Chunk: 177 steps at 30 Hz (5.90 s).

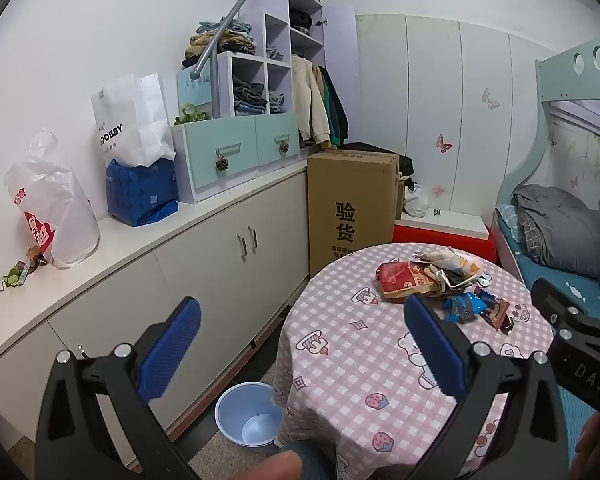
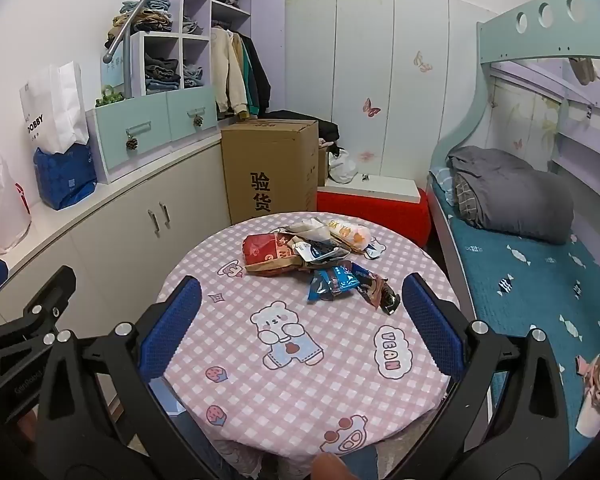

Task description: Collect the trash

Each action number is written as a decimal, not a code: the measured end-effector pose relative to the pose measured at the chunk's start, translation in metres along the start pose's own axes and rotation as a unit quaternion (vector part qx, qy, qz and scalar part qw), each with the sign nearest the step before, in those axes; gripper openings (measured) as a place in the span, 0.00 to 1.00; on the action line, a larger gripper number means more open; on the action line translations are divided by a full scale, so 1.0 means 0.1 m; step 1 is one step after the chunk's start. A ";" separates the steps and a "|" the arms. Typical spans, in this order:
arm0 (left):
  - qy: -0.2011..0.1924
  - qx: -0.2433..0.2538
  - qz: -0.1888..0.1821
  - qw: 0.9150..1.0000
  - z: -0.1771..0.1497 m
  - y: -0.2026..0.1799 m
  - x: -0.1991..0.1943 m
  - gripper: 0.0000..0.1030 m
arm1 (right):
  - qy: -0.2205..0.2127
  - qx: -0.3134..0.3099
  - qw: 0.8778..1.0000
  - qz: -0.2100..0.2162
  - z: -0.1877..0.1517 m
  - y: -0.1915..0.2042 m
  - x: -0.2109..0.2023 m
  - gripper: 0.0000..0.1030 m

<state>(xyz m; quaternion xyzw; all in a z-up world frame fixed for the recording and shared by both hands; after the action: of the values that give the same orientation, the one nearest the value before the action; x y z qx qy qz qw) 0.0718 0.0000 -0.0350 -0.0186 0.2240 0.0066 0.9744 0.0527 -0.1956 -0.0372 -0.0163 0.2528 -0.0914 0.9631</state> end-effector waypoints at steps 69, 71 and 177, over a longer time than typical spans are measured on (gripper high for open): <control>0.006 -0.008 -0.011 1.000 0.02 0.00 0.02 0.96 | 0.000 0.002 1.000 0.004 0.06 0.03 0.04 0.95; 0.008 -0.007 -0.012 1.000 0.01 -0.02 0.04 0.96 | 0.001 0.004 1.000 0.003 0.06 0.01 0.05 0.95; 0.323 -0.118 -0.032 0.938 -2.38 2.44 3.44 0.01 | 0.351 -0.121 0.873 0.316 -1.41 3.95 3.14 0.08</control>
<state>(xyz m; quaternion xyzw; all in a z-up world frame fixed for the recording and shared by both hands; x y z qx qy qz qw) 0.2721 0.2361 -0.4068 -0.1420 0.5235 -0.0050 0.8401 0.3187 0.1365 -0.3433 -0.0189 0.5751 0.2498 0.7788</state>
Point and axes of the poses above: each gripper's, at about its wrist camera, not at the fingertips, and x roughly the way its jaws point, y to its left, z to its top, the point moved 8 cm from there along x, roughly the way its jaws point, and after that the axes turned 6 degrees about -x, right-handed, at the moved point
